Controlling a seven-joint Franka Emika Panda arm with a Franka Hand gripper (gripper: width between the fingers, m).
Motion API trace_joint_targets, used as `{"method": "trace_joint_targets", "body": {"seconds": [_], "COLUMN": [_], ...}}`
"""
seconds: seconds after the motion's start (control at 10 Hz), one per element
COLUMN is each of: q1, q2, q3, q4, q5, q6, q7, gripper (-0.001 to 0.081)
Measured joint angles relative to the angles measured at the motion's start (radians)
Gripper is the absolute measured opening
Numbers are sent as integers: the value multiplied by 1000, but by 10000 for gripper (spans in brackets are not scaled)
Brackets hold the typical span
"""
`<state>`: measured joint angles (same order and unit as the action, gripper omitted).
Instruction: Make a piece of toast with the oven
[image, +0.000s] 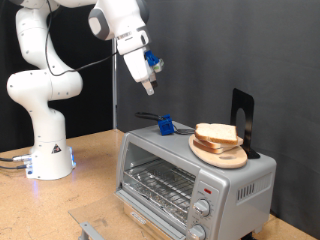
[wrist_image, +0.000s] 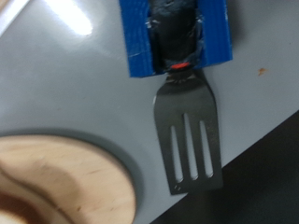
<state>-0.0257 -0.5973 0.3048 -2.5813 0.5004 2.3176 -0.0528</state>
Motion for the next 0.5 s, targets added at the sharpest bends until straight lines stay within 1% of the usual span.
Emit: {"method": "trace_joint_targets", "body": {"seconds": [0.2,0.5], "q1": [6,8], "q2": [16,64], "q3": [17,42], "q4": [-22,-53], "q5": [18,19], "q6": [39,140], "q7": [-1,-15], "gripper": [808,808]}}
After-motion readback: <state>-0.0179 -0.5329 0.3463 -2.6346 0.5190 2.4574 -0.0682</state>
